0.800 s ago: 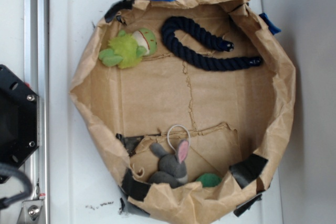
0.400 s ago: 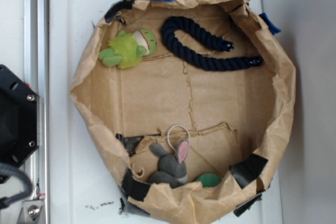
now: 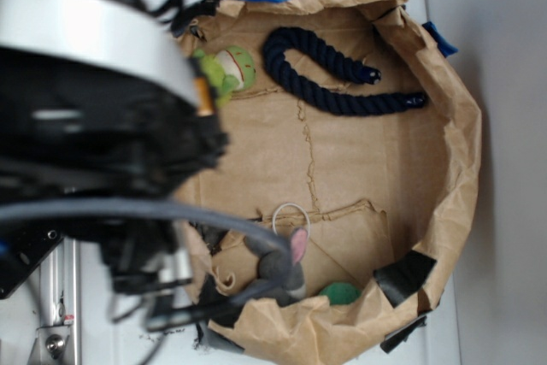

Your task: Grab the green animal.

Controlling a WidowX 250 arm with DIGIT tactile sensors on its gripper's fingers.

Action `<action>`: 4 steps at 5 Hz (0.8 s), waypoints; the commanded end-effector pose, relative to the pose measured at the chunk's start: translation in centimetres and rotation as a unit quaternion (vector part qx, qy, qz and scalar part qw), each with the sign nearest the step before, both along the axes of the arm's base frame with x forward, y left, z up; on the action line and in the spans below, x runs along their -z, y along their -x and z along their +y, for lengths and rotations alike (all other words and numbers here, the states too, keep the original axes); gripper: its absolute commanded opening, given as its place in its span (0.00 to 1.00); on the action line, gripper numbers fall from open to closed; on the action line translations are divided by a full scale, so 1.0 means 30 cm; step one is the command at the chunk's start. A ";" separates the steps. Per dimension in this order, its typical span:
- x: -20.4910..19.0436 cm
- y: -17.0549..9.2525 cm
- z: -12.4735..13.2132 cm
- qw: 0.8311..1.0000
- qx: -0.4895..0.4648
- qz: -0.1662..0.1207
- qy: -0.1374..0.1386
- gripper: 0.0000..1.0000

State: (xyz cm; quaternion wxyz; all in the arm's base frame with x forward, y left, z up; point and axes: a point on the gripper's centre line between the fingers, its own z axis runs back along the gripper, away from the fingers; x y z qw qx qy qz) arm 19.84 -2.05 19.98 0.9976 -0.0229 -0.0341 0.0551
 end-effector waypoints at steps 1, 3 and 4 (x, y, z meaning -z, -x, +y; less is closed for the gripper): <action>0.092 -0.140 0.084 0.985 -0.170 -0.038 0.010 1.00; 0.261 -0.202 0.159 0.970 -0.232 -0.055 -0.033 1.00; 0.318 -0.201 0.180 0.971 -0.231 -0.043 -0.049 1.00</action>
